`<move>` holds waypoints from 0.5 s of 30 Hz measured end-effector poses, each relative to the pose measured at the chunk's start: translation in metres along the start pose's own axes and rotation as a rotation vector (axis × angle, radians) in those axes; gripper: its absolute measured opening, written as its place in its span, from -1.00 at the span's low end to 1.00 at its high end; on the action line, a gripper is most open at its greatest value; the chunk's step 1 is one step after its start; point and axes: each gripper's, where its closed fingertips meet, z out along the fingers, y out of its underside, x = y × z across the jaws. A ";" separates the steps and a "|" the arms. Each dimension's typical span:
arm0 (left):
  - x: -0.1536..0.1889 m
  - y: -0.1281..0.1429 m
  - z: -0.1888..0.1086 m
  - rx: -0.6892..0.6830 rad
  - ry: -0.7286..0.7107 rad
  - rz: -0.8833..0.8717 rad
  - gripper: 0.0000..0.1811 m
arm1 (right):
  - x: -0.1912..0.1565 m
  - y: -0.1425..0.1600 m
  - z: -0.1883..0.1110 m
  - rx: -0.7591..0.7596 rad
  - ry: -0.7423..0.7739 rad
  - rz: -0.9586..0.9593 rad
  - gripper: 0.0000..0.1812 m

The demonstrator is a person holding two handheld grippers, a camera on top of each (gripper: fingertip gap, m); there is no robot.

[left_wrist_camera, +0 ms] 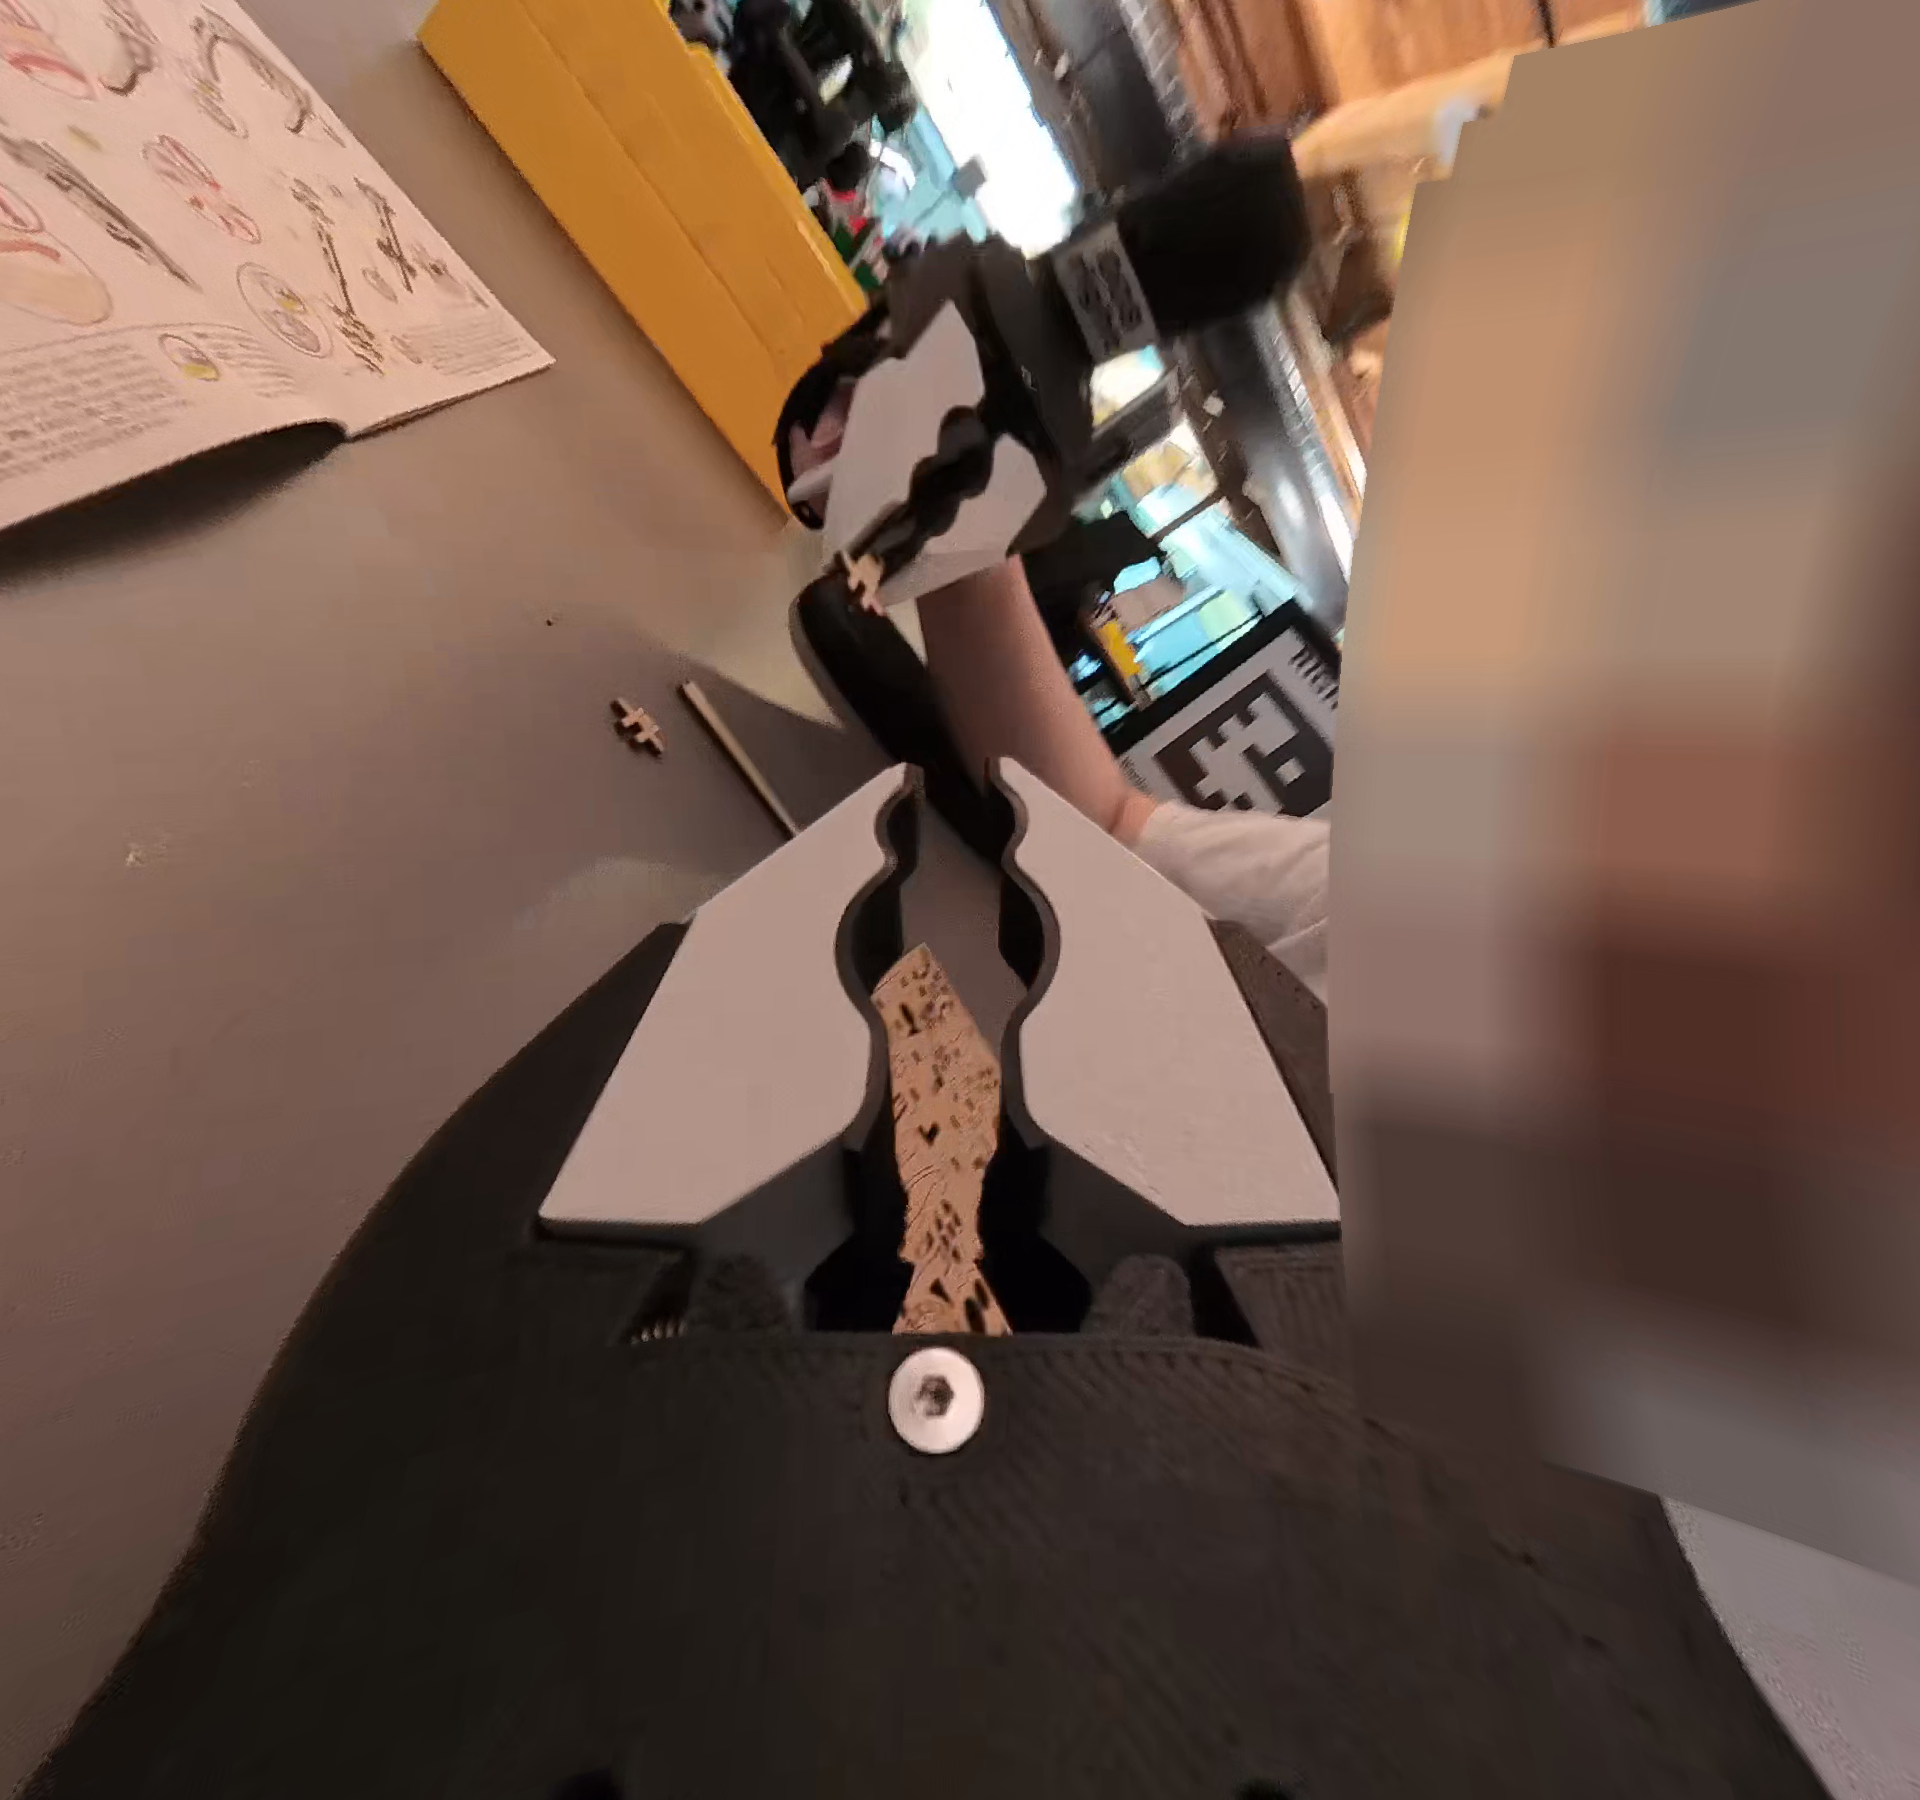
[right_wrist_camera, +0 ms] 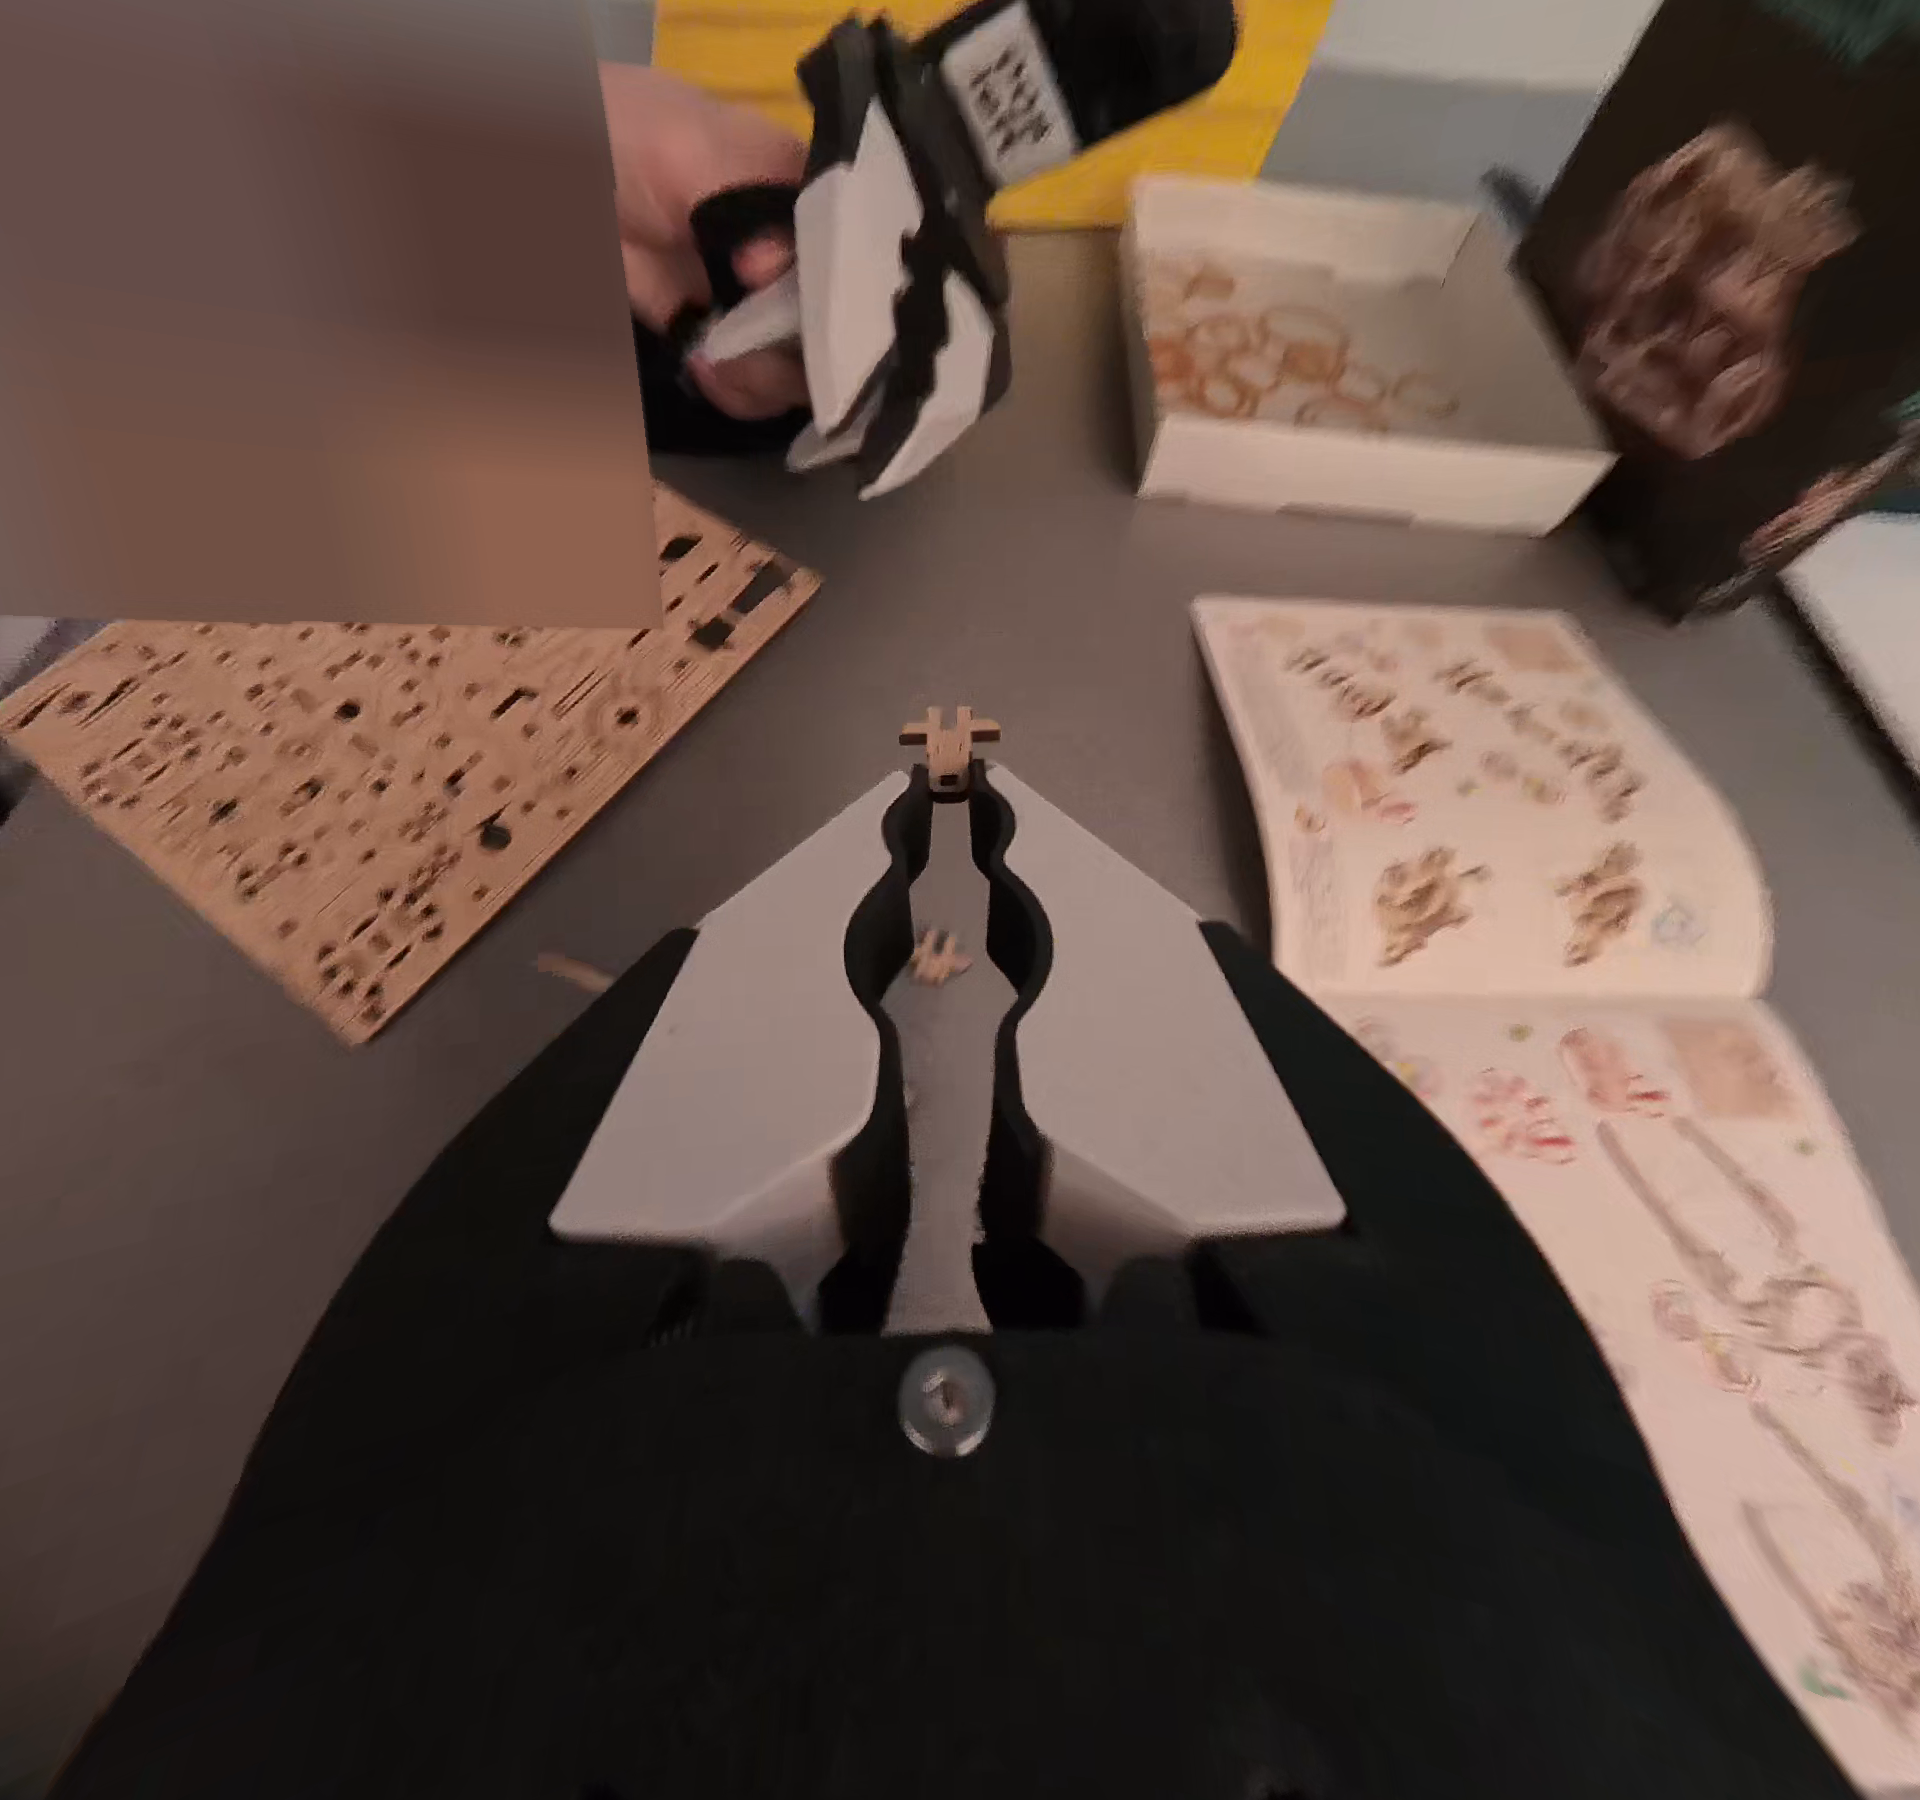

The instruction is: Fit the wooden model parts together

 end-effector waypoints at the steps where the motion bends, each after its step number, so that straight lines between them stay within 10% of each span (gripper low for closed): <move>1: -0.001 0.004 0.003 -0.032 -0.020 0.031 -0.90 | -0.005 0.010 -0.001 -0.038 -0.055 0.030 -0.94; 15: -0.005 0.014 0.010 -0.138 -0.169 0.286 -0.76 | 0.002 0.067 0.011 -0.192 -0.108 0.120 -0.94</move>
